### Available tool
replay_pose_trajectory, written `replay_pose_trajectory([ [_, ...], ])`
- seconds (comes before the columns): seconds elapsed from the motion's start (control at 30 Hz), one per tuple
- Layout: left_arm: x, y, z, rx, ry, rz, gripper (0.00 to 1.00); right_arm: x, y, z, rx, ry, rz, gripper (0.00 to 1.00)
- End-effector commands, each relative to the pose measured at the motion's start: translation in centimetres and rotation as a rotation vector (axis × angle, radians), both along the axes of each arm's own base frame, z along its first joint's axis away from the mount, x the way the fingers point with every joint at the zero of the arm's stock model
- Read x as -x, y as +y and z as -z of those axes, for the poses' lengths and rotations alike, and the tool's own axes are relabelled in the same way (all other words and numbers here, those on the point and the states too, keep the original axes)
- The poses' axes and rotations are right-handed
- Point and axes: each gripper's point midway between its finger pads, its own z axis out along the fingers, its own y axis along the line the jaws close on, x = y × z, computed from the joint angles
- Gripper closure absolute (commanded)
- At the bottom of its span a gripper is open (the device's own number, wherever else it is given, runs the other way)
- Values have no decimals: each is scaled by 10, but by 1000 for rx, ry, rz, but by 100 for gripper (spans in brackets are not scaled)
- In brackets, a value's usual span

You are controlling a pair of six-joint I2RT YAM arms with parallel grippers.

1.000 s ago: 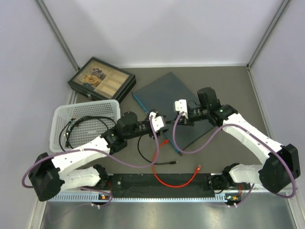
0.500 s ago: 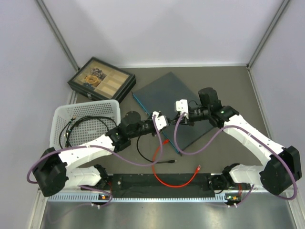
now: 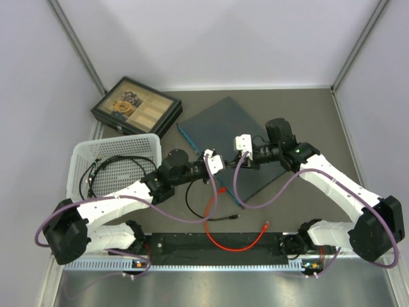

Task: Insert the plug into the switch port
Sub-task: Adjust the connector, then insert the connector into the switch port.

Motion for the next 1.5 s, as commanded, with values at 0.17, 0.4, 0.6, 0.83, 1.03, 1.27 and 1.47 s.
replay_pose_trajectory([
  [0.17,-6,7,-11,12,-9,-47,79,3,6,-19,-50,-45,-25,100],
  [0.4,-4,7,-5,1,25,-44,100,3,7,-18,-55,-32,-16,100],
  [0.6,1,10,-2,22,72,-58,100,-2,6,-15,-61,-3,31,92],
  [0.83,3,23,9,56,147,-130,100,-26,-12,-20,-135,87,225,37],
  [1.03,16,25,22,155,234,-153,100,-68,-61,-29,-272,136,600,16],
  [1.27,28,21,53,231,278,-269,100,-114,-143,5,-448,325,1202,3],
  [1.47,39,10,78,236,309,-334,100,-127,-179,36,-487,467,1409,1],
])
